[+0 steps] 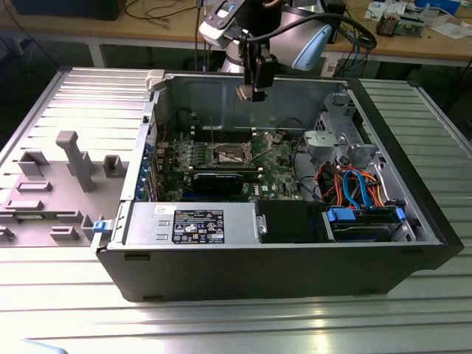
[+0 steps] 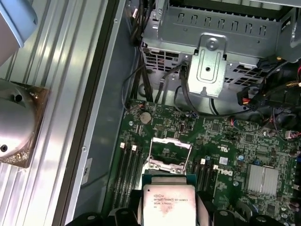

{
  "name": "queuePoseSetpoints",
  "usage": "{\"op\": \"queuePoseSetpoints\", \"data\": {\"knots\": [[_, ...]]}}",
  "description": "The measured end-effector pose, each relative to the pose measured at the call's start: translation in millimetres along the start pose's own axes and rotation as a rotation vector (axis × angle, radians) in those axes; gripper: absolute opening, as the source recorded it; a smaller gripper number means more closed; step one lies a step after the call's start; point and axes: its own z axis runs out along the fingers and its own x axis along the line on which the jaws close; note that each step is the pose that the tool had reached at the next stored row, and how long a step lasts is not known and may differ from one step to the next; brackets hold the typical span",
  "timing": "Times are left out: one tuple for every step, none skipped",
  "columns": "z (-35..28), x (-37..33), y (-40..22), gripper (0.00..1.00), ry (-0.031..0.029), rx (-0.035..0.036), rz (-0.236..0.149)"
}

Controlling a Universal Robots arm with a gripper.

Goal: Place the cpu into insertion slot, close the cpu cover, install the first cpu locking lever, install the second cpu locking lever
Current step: 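Place the cpu into insertion slot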

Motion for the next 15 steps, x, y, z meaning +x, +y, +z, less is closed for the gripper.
{"op": "queuePoseSetpoints", "data": {"knots": [[0.4, 0.0, 0.0, 0.55, -0.0008, 0.0005, 0.01], [0.9, 0.0, -0.1, 0.55, -0.0019, 0.0014, 0.025], [1.3, 0.0, -0.2, 0.55, -0.0028, 0.0027, 0.039], [1.7, 0.0, -0.2, 0.55, -0.0036, 0.0042, 0.053], [2.0, 0.0, -0.2, 0.55, -0.0041, 0.0068, 0.065], [2.2, 0.0, -0.2, 0.55, -0.005, 0.01, 0.083], [2.7, 0.0, -0.2, 0.55, -0.0054, 0.0141, 0.096], [3.1, 0.0, -0.2, 0.55, -0.0057, 0.0181, 0.107], [3.5, 0.0, -0.3, 0.55, -0.0059, 0.021, 0.114], [4.0, 0.0, -0.3, 0.55, -0.0061, 0.0233, 0.121], [4.7, -0.1, -0.5, 0.55, -0.0065, 0.025, 0.131], [5.6, -0.1, -0.6, 0.55, -0.0071, 0.0253, 0.14], [6.2, -0.1, -0.6, 0.55, -0.0076, 0.0255, 0.147], [7.0, -0.1, -0.6, 0.55, -0.0081, 0.0257, 0.155], [7.9, -0.1, -0.7, 0.55, -0.0086, 0.0258, 0.163]]}}
